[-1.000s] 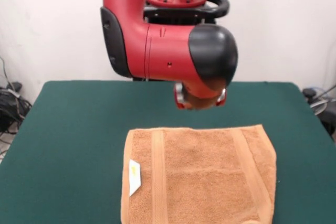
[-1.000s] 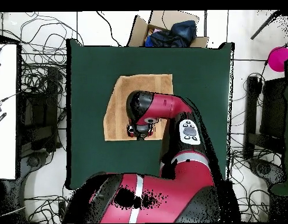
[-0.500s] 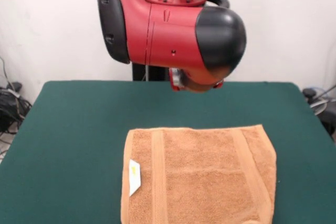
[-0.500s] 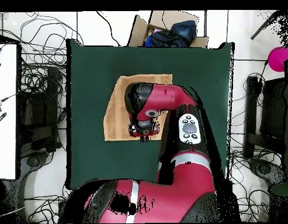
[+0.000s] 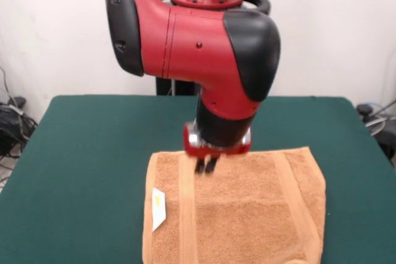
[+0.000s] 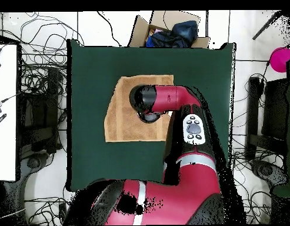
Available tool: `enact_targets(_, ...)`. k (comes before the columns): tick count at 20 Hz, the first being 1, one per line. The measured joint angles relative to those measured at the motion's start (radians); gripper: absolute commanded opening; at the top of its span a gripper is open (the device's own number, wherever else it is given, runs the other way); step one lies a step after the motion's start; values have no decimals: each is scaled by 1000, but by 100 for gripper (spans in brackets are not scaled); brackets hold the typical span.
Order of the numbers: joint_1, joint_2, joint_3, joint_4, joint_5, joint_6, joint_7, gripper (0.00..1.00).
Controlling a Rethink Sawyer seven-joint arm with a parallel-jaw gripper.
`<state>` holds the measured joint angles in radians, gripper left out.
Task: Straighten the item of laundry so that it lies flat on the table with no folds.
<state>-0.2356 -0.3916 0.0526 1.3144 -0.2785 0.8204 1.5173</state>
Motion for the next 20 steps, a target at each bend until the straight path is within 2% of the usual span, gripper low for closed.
enact_targets(4, -11, 7, 2, 2, -1, -243, 0, 0)
enact_targets(7, -4, 10, -7, -2, -1, -299, 0, 0)
enact_targets(10, 10, 18, -18, -17, -1, -279, 0, 0)
enact_targets(20, 44, 60, -47, -77, -1, -88, 0, 0)
